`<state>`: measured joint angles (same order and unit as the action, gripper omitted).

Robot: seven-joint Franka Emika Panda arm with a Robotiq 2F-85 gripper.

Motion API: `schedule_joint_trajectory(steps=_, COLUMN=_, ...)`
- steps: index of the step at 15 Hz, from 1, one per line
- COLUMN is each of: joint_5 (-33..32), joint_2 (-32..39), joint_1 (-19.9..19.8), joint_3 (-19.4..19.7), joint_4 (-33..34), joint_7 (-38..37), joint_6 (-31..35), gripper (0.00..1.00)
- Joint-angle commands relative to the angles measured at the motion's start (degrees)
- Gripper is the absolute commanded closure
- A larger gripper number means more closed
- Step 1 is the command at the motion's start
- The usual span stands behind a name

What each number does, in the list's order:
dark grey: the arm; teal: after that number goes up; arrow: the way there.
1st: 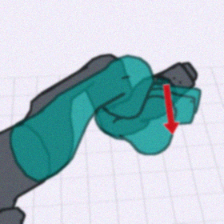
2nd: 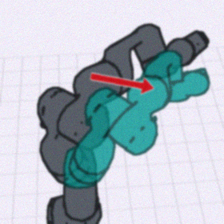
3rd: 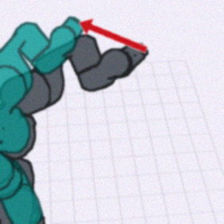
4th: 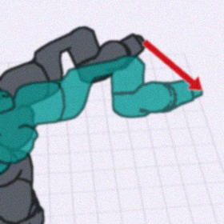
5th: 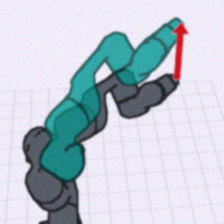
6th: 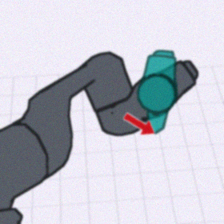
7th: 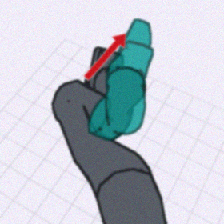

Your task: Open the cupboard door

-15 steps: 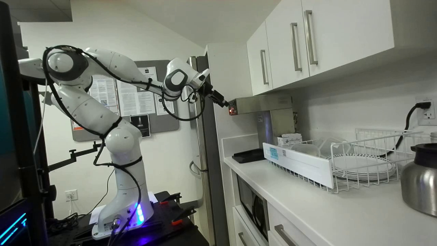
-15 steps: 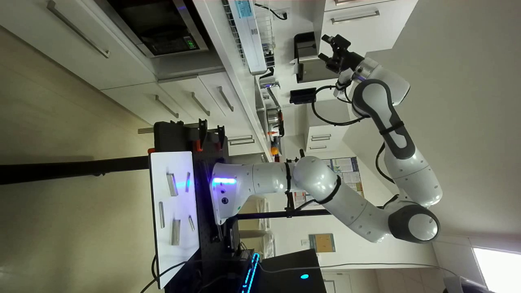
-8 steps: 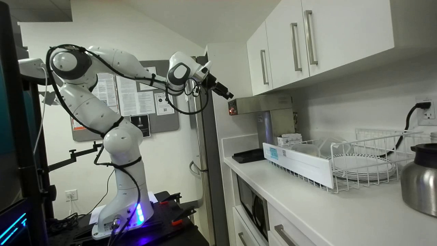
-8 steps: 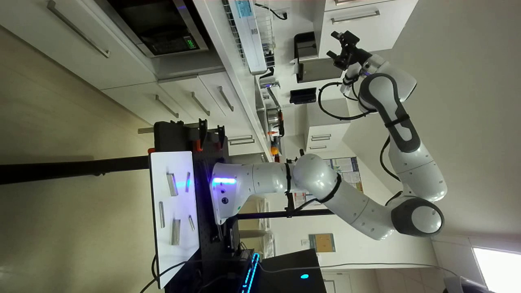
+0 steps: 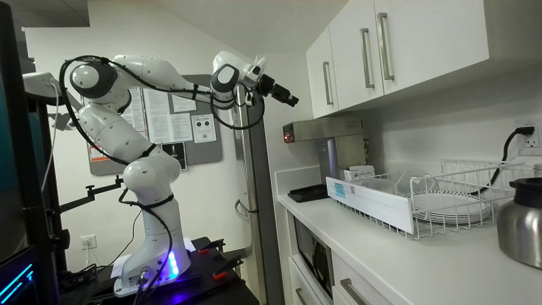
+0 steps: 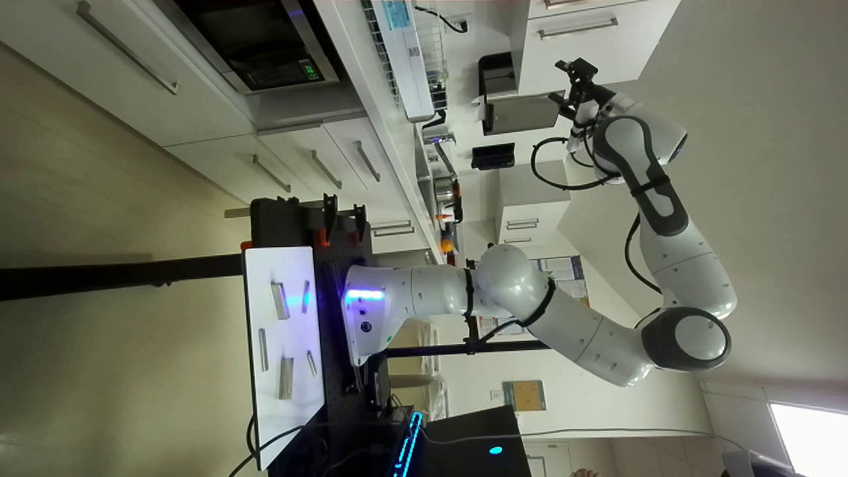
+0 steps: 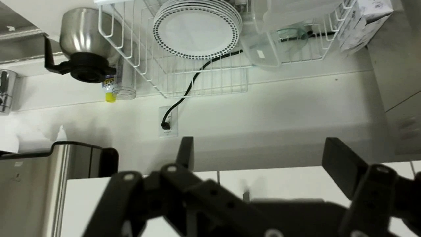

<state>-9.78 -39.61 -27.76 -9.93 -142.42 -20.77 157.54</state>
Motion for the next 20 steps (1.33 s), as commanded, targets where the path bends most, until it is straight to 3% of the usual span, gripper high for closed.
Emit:
schedule_joint_trajectory(steps=1, joint_5=-1.9, joint_2=2.8, joint_1=-2.1, joint_3=0.0, joint_4=5.3, joint_7=-1.6, joint_6=-0.9, gripper=0.0)
schedule_joint_trajectory(steps=8, joint_5=-3.2, joint_2=9.6, joint_1=-3.0, joint_3=2.1, joint_4=13.2, joint_7=-1.8, joint_6=-4.0, gripper=0.0)
schedule_joint_trajectory(steps=14, joint_5=-8.5, joint_2=15.7, joint_1=-3.8, joint_3=3.3, joint_4=21.8, joint_7=-3.8, joint_6=-5.1, gripper=0.0)
schedule_joint_trajectory(steps=20, joint_5=-12.6, joint_2=21.6, joint_1=-1.1, joint_3=5.1, joint_4=27.6, joint_7=-4.5, joint_6=-3.3, gripper=0.0)
